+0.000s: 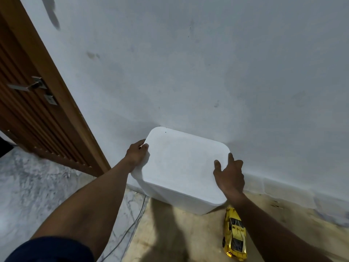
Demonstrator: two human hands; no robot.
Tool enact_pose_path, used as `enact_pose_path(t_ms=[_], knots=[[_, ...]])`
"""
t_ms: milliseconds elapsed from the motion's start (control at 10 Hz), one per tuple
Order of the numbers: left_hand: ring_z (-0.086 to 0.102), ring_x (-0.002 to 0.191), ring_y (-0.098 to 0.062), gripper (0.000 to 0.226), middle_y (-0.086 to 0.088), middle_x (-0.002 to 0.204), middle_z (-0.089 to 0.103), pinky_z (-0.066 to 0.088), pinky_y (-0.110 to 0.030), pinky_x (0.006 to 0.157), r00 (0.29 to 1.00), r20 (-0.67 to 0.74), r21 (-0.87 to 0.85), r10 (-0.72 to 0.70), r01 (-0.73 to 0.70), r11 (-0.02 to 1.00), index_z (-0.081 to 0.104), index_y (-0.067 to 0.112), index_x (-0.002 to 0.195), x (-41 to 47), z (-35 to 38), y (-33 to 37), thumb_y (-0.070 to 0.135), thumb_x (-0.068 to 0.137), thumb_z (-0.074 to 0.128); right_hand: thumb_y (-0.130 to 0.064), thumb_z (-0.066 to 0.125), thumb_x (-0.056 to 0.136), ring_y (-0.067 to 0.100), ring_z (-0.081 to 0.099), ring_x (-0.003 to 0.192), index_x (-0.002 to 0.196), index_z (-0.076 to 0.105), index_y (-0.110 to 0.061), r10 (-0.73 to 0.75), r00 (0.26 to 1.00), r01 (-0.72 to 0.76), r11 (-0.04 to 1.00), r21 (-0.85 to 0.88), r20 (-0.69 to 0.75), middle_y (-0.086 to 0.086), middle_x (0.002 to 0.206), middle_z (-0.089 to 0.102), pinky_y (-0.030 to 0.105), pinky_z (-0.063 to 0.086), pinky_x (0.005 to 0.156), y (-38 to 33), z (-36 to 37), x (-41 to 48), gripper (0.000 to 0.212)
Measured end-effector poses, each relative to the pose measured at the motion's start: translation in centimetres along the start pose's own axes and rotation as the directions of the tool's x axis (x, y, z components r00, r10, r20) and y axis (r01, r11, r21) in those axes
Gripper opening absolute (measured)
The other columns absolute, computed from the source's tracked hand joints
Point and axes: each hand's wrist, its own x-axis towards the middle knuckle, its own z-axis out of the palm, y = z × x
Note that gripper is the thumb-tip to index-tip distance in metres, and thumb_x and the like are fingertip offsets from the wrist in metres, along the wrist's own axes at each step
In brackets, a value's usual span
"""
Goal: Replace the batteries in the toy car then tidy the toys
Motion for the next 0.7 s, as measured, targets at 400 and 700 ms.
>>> enact_pose_path(t_ms=[400, 700], knots=[[0.054, 0.119, -0.029, 0.038, -0.006, 0.133, 0.059, 0.042, -0.036, 0.101, 0.999, 0.006, 0.048, -0.053, 0.053, 0.997, 0.055, 0.030, 0.137, -0.2, 0.3, 0.1, 0.032, 0.101, 0.041, -0.053, 0.043, 0.098, 0.036, 0.059, 0.112, 0.154, 0.023, -0.022, 0.018, 0.999, -0.017, 0.999, -0.036, 0.029, 0.010, 0.138, 0.038, 0.042, 0.048, 0.091, -0.1, -0.6, -0.5, 0.067], [0.061, 0.088, -0.029, 0.038, -0.011, 0.111, 0.066, 0.047, -0.038, 0.075, 0.929, -0.176, -0.458, -0.327, 0.216, 0.862, 0.067, 0.020, 0.115, -5.3, -0.4, -7.7, 0.045, 0.093, 0.049, -0.040, 0.070, 0.087, 0.018, 0.061, 0.104, 0.124, 0.055, -0.040, 0.077, 0.996, -0.054, 0.927, 0.370, -0.050, -0.002, 0.127, 0.054, 0.036, 0.050, 0.088, 1.4, -4.8, -1.3, 0.039]])
